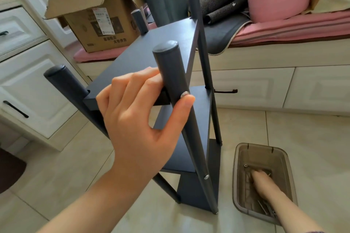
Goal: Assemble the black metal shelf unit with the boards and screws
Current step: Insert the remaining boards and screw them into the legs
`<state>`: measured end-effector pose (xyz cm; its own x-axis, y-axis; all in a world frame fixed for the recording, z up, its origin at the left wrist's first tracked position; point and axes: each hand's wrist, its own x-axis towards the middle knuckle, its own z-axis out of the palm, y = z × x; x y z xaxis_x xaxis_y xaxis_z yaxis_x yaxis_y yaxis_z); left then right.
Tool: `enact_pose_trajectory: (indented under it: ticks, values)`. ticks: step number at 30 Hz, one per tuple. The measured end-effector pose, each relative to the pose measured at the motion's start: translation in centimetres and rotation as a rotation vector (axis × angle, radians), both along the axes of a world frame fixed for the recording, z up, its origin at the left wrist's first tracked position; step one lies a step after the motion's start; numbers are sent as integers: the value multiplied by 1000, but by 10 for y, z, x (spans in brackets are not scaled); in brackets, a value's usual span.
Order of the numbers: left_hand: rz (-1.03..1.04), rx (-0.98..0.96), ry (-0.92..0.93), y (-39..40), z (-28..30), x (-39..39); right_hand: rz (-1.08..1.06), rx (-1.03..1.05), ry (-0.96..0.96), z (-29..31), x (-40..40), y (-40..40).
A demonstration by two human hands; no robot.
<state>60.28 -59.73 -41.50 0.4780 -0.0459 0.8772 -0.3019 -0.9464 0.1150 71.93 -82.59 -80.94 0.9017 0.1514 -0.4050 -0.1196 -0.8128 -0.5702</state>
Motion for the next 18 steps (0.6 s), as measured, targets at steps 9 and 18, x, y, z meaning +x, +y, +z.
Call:
enact_pose_trajectory:
  ticks: [9, 18]
  values:
    - [-16, -25, 36, -2, 6, -4, 39, 30, -8, 35, -15, 6]
    - [-28, -57, 113, -2, 12, -8, -117, 496, -311, 195, -47, 30]
